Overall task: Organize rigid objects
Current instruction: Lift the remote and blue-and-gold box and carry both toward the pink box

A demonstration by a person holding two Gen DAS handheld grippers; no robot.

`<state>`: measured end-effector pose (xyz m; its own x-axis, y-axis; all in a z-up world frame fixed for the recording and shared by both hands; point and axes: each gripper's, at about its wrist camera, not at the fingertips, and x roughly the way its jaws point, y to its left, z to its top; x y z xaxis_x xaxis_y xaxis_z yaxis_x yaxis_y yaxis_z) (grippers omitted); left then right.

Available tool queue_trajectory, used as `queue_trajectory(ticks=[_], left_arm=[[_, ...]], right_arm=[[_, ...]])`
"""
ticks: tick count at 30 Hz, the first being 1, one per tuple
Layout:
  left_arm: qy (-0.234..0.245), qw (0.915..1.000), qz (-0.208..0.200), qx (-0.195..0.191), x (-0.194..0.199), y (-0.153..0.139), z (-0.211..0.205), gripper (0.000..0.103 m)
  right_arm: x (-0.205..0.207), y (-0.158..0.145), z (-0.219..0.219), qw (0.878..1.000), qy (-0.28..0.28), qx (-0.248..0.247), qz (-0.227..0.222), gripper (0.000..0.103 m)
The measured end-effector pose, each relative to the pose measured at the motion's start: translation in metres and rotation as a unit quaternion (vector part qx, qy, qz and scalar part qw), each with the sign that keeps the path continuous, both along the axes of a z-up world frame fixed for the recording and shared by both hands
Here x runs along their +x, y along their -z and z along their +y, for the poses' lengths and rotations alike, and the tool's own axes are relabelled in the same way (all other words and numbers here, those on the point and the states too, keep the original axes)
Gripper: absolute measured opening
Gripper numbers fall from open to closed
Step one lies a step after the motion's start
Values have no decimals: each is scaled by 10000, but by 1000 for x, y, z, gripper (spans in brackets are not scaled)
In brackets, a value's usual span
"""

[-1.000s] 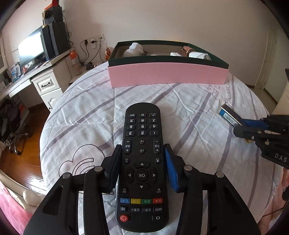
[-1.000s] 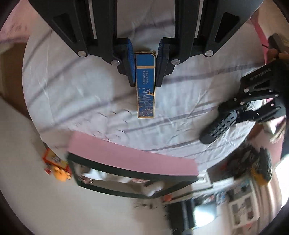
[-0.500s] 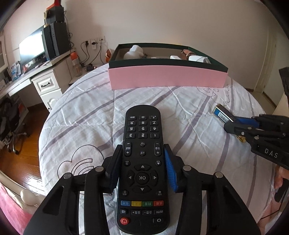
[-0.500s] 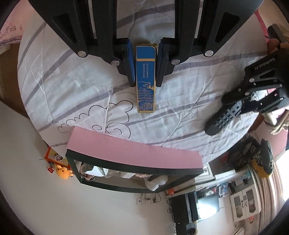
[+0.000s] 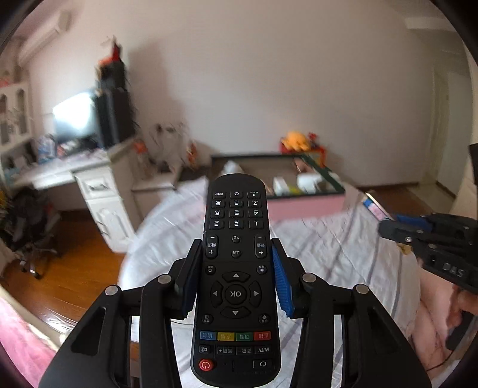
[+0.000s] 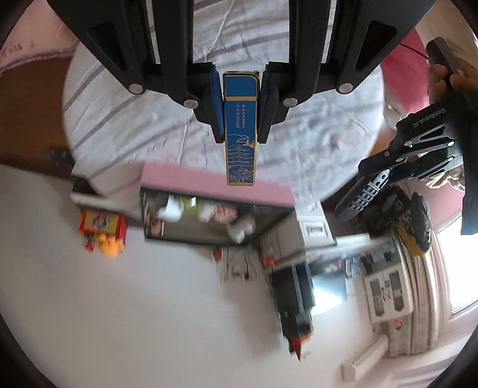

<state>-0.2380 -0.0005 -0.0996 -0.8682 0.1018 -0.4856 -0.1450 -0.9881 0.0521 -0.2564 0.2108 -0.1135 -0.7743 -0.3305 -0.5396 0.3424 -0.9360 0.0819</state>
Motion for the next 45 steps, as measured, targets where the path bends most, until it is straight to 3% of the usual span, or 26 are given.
queue_trajectory(ticks=[3,9,18,31,45], left_arm=[[-106,9992,380,-65,17,-25,-2,44],[-267,9933,1122,-37,54,-67,-10,44],[-174,9871,1590,-45,71,-99,-8,44],[-146,9886,1464,-334,37,-97,2,44],[53,9926,968,-734,-86,-78,29,44]], right_arm=[[19,-29,-7,9986,104,245,461,21],[41,-66,-12,9945,85,278,1005,21],[50,-93,-19,9896,60,349,1395,21],[29,-90,-16,9901,9,338,1363,21],[-58,-75,-7,9933,-21,457,1064,21]])
